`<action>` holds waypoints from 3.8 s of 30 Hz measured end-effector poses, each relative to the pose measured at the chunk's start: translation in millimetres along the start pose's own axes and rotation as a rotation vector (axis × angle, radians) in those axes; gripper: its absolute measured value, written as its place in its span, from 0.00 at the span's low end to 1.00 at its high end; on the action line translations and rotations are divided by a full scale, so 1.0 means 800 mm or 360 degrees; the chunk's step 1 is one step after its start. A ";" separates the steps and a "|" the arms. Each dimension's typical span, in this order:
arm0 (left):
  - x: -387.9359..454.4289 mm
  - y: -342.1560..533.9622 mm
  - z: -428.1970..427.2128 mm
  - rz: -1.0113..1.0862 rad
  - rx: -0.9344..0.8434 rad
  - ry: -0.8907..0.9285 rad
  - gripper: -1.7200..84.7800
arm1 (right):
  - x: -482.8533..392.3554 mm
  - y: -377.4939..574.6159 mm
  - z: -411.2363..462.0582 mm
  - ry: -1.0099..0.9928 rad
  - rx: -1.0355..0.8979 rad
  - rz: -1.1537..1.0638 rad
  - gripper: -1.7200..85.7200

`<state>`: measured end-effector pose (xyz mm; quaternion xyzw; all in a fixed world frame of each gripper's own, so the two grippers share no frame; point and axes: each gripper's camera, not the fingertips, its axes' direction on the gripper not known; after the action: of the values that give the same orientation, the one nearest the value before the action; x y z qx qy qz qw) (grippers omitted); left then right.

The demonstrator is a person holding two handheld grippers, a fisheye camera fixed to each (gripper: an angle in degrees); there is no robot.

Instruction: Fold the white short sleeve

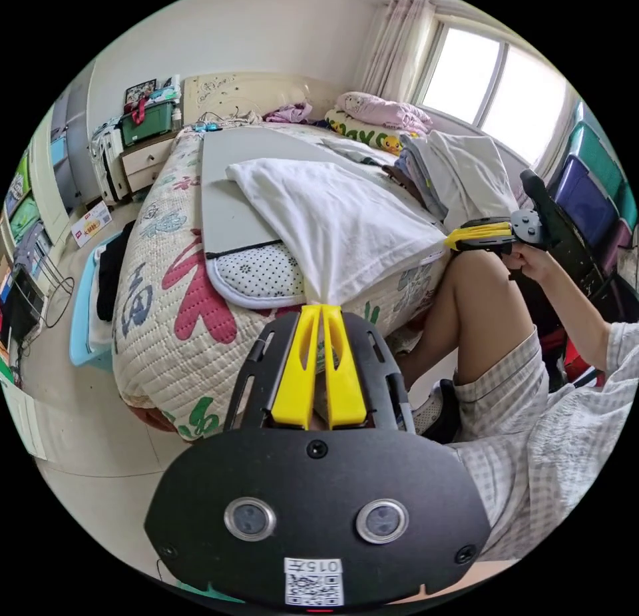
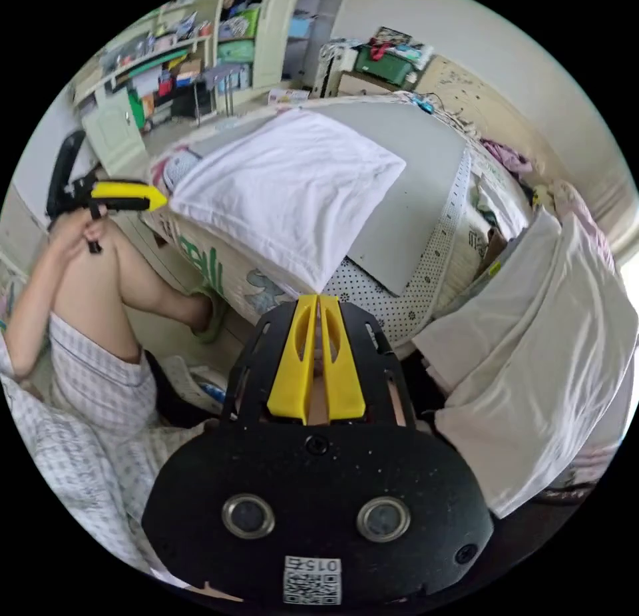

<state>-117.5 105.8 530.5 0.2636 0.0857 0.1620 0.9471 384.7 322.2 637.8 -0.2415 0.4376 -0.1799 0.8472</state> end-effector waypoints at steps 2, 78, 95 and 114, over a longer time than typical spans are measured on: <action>-0.004 0.012 -0.013 -0.0004 0.0047 -0.0017 0.01 | 0.011 0.021 -0.014 -0.0018 0.0053 0.0150 0.01; 0.111 -0.058 0.168 -0.0988 0.0346 -0.0277 0.02 | -0.079 -0.136 0.126 0.0375 0.0069 0.0815 0.01; 0.099 -0.048 0.169 -0.0981 0.0351 -0.0272 0.02 | -0.080 -0.158 0.131 0.0385 0.0064 0.0797 0.01; 0.077 -0.048 0.167 -0.0970 0.0349 -0.0279 0.02 | -0.052 -0.189 0.114 0.0386 0.0066 0.0785 0.02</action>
<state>-16.8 33.1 618.5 0.3390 0.0958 -0.1620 0.9218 422.8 242.7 796.3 -0.0868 0.5778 -0.0047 0.8115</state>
